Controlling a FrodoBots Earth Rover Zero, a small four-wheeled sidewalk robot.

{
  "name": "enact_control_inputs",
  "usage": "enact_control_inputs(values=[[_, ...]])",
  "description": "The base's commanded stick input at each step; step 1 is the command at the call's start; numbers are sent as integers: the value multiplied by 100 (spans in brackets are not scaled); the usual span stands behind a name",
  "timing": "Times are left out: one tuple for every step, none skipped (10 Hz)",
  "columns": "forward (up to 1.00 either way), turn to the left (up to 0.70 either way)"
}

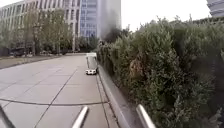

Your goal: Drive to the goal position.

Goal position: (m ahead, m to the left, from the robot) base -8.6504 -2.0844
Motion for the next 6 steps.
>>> enact_control_inputs(values=[[0,0],[0,0],[0,0],[0,0],[0,5],[0,35]])
